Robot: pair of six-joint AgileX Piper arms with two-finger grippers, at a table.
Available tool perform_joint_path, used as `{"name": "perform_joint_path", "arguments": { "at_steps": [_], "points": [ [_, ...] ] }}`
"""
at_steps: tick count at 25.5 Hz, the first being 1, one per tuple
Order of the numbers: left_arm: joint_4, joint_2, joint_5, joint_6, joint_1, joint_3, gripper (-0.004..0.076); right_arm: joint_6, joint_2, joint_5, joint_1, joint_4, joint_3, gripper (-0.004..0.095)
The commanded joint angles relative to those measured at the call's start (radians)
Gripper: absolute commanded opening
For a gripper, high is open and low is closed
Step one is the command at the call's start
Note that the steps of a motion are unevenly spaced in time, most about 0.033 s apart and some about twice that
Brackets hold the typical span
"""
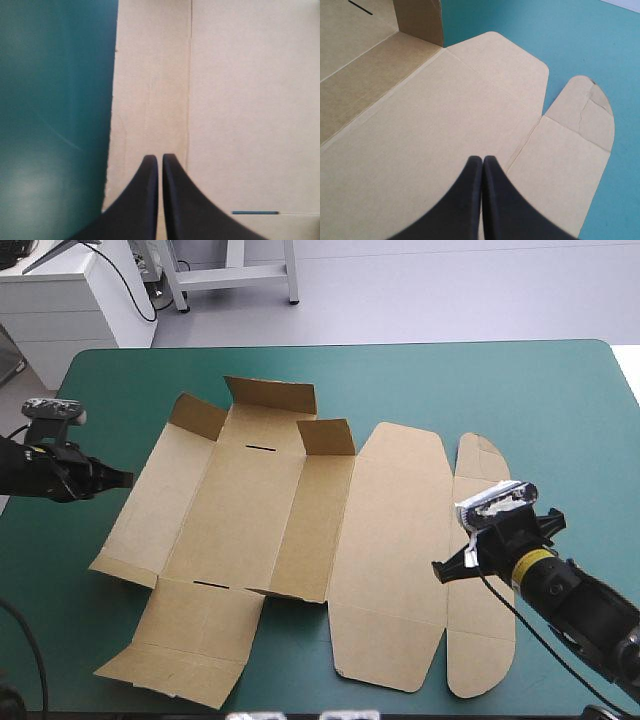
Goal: Fold the box
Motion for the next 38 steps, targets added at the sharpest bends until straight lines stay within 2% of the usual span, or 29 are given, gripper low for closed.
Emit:
{"name": "perform_joint_path", "arguments": {
  "at_steps": [1,4,9,11,12,15,18,20,31,35,38],
  "points": [
    [-0.265,0.107,0.138,0.075,0.168,-0.092,0.0018,-0.001,-0.068,-0.008,-0.006,0.029,0.002,-0.0021],
    [-0.27,0.219,0.139,0.065,0.235,-0.139,0.0018,-0.001,-0.114,0.075,-0.006,0.081,0.011,-0.0021],
    [-0.216,0.332,0.139,0.07,0.239,-0.143,0.0015,-0.029,-0.138,0.191,-0.006,0.086,0.011,-0.0021],
    [-0.209,0.363,0.139,0.07,0.239,-0.143,0.0035,-0.031,-0.14,0.205,-0.006,0.082,0.011,-0.0021],
    [-0.209,0.367,0.139,0.07,0.236,-0.143,0.0068,-0.031,-0.14,0.202,-0.006,0.082,0.011,-0.0021],
    [-0.207,0.367,0.139,0.07,0.211,-0.143,0.0252,-0.031,-0.14,0.204,-0.006,0.082,0.011,-0.0021],
    [-0.125,0.373,0.139,0.065,0.146,-0.143,0.0505,-0.031,-0.14,0.204,-0.006,0.082,0.011,-0.0021],
    [-0.078,0.381,0.145,0.045,0.117,-0.136,0.054,-0.031,-0.14,0.204,-0.006,0.082,0.011,-0.0021],
    [-0.042,0.414,0.145,-0.005,-0.022,-0.045,0.0465,-0.031,-0.14,0.202,-0.006,0.082,0.011,-0.0021],
    [-0.047,0.414,0.145,-0.032,-0.052,0.0,0.0398,-0.031,-0.14,0.202,-0.006,0.082,0.011,-0.0021],
    [-0.052,0.414,0.145,-0.044,-0.057,0.011,0.0305,-0.031,-0.14,0.202,-0.006,0.082,0.011,-0.0021]
  ]
}}
